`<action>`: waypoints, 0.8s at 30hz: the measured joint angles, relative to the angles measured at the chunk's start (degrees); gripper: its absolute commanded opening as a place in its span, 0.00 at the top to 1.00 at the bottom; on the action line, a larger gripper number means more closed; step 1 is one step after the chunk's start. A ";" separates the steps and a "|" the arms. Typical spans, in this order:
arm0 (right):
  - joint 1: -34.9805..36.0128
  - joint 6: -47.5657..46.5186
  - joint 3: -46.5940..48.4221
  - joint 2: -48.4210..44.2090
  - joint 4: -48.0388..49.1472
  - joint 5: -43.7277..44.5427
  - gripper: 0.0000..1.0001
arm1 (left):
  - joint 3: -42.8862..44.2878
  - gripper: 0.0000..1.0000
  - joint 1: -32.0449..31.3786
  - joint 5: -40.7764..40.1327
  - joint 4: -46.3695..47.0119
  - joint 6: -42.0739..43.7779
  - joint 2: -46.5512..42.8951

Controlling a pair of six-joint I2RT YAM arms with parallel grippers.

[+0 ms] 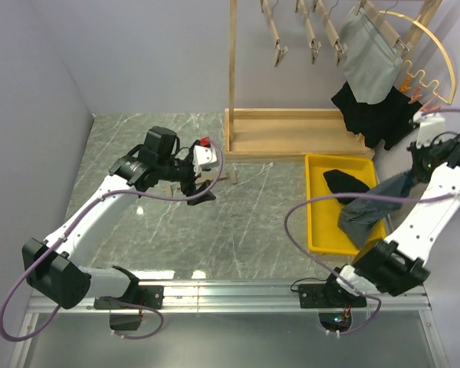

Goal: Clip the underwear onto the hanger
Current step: Pick up the underwear from the bin, then place the underwear at the center of the board.

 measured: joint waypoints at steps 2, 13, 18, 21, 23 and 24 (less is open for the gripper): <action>0.09 -0.20 5.09 -2.29 -0.15 -4.81 1.00 | 0.26 0.01 0.46 0.31 1.33 -2.45 0.00; 0.81 3.61 12.92 -12.07 0.00 -28.24 1.00 | 1.20 0.01 6.97 3.15 13.09 -19.65 0.00; 5.64 9.81 -0.63 -20.06 7.65 -38.73 1.00 | 1.20 0.02 7.28 4.11 15.76 -23.56 0.00; 13.46 19.47 -9.60 -24.55 19.41 -42.07 1.00 | 1.20 0.03 7.61 4.79 16.65 -25.33 0.00; 18.40 27.82 -14.71 -26.67 29.57 -43.74 1.00 | 1.20 0.03 7.96 5.14 17.27 -26.36 0.00; 20.52 31.76 -16.28 -27.32 33.94 -44.46 1.00 | 1.20 0.04 8.13 5.27 17.59 -26.82 0.00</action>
